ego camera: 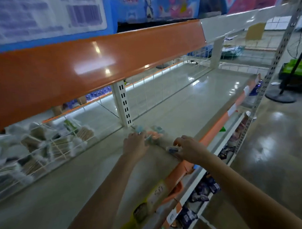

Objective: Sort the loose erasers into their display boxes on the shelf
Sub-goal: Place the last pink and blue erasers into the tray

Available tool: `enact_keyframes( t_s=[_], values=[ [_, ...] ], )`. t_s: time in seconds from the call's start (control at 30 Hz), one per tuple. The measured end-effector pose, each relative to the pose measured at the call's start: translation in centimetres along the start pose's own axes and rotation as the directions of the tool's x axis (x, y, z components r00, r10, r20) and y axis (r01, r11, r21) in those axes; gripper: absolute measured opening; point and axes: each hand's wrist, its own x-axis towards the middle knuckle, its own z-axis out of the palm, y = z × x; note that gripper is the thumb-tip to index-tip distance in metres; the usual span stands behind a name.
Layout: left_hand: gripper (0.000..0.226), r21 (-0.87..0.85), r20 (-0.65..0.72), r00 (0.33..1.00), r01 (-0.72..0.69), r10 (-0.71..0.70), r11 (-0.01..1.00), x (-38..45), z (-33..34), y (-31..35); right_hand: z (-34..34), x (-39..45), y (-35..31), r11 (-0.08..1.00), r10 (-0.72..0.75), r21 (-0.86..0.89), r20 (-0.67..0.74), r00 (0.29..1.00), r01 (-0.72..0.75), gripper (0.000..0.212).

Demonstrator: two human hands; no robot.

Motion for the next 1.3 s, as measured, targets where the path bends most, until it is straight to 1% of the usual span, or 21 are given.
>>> enact_keyframes(
  t_s=[0.1, 0.2, 0.37, 0.47, 0.57, 0.7, 0.8, 0.9, 0.97, 1.07, 1.13, 1.23, 1.3],
  values=[
    [0.038, -0.06, -0.011, 1.0, 0.01, -0.011, 0.998, 0.5, 1.0, -0.3, 0.6, 0.9, 0.7, 0.998, -0.059, 0.029, -0.012, 0.998, 0.059, 0.041],
    [0.035, -0.087, -0.026, 0.998, 0.057, -0.059, 0.995, 1.0, 1.6, -0.6, 1.1, 1.5, 1.4, 0.987, -0.136, 0.08, -0.04, 0.99, 0.139, 0.039],
    [0.038, -0.094, -0.078, 0.989, 0.117, -0.125, 0.989, 1.2, 2.0, -0.1, 1.1, 2.9, 2.9, 0.957, -0.232, 0.164, -0.055, 0.971, 0.238, 0.026],
    [0.04, -0.158, -0.118, 0.971, 0.191, -0.21, 0.969, 0.8, 2.2, 0.4, 1.0, 3.9, 3.7, 0.932, -0.281, 0.223, -0.051, 0.958, 0.285, 0.022],
    [0.042, -0.197, -0.189, 0.944, 0.233, -0.27, 0.952, 0.2, 2.2, 0.9, 0.8, 4.5, 4.2, 0.906, -0.308, 0.285, -0.063, 0.949, 0.313, 0.02],
    [0.028, -0.288, -0.22, 0.904, 0.299, -0.367, 0.91, -0.7, 2.0, 1.3, 0.5, 5.2, 4.8, 0.852, -0.374, 0.354, -0.106, 0.921, 0.386, 0.019],
    [0.017, -0.418, -0.219, 0.876, 0.315, -0.431, 0.852, -1.8, 1.6, 1.7, 0.0, 5.5, 5.1, 0.812, -0.419, 0.399, -0.111, 0.901, 0.427, 0.018],
    [0.013, -0.54, -0.19, 0.862, 0.309, -0.471, 0.783, -3.1, 0.9, 2.9, -0.3, 5.7, 5.4, 0.774, -0.444, 0.453, -0.11, 0.89, 0.442, 0.017],
    [0.011, -0.626, -0.155, 0.845, 0.316, -0.511, 0.713, -4.0, 0.6, 3.8, -0.6, 5.6, 5.5, 0.745, -0.472, 0.485, -0.103, 0.876, 0.458, 0.017],
    [0.011, -0.74, -0.09, 0.808, 0.336, -0.582, 0.582, -5.3, 0.5, 5.0, -0.9, 5.3, 5.8, 0.7, -0.515, 0.521, -0.107, 0.851, 0.489, 0.021],
    [0.013, -0.789, -0.053, 0.788, 0.343, -0.613, 0.51, -6.3, 0.5, 5.9, -1.0, 5.2, 5.8, 0.671, -0.535, 0.547, -0.11, 0.837, 0.501, 0.025],
    [0.013, -0.813, -0.031, 0.762, 0.357, -0.647, 0.459, -7.8, 0.6, 6.8, -1.1, 4.8, 5.4, 0.625, -0.568, 0.586, -0.111, 0.815, 0.516, 0.035],
    [0.013, -0.858, -0.004, 0.731, 0.348, -0.682, 0.378, -9.0, 0.9, 7.1, -1.0, 4.3, 4.9, 0.596, -0.602, 0.602, -0.103, 0.792, 0.531, 0.038]
  ],
)
